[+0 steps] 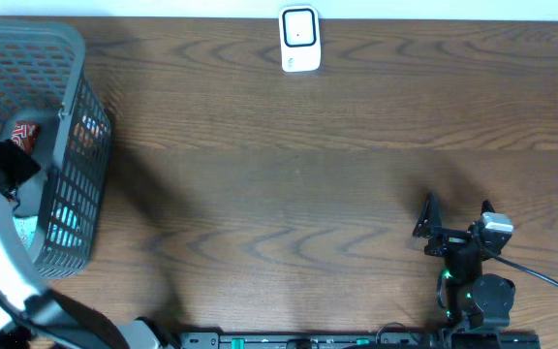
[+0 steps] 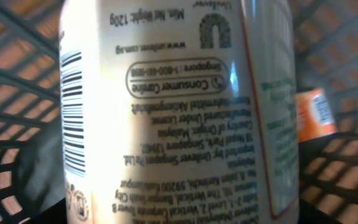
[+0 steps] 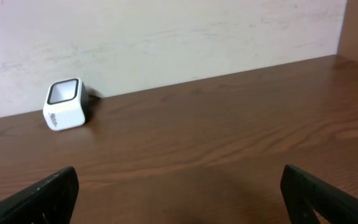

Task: Scan the item barcode
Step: 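Reach the left gripper into the basket and grasp the green-lidded jar, then lift the jar out and set it on the table center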

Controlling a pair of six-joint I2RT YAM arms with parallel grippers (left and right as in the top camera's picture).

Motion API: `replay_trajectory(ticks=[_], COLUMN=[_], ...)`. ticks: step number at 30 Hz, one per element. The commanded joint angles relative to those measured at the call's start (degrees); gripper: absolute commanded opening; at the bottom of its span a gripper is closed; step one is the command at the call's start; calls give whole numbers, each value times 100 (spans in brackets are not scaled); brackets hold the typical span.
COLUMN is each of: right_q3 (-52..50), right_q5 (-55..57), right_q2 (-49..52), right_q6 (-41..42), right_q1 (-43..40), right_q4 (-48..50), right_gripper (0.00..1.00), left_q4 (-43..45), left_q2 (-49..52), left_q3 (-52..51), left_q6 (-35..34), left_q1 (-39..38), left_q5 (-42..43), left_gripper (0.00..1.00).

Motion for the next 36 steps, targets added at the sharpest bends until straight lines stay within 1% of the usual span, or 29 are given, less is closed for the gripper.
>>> replay_trajectory(ticks=[1,4,7,12,15,19,26,30,33,36], right_q3=[-9,-9,-9,-9,-9,-9,-9,-9,-9,-9], right_q5=[4,4,4,4,2,4,4,4,4,4], right_q2=[-31,-31,-31,-31,-31,-31,-31,-31,-31,-31], right_q6=[-83,-83,-83,-83,-83,-83,-83,-83,-83,-83], right_q1=[48,48,48,48,48,48,48,48,48,48], right_q4=[-22,-22,-22,-22,-22,-22,-22,-22,-22,-22], right_gripper=[99,99,99,99,99,99,99,99,99,99], left_q4=[20,13,37,146,247,321,70,-20,-20,-13], left_q2=[-680,-1134,-1639,-2398,-2778,-3056,-2817,-2291,-1812,-1217], left_q3=[68,68,68,68,68,68,68,68,68,68], left_q6=[-339,-372,-382,-601,-800,-1084,-1331,-1746,-2083,-2452], left_q1=[-7,-9,-9,-72,-275,-855,-2594,-3698,-4306,-4767], left_q5=[26,317,925,1996,2592,3189,3287,2920,2618,2581], left_gripper=[68,67,67,68,68,68,68,68,68,68])
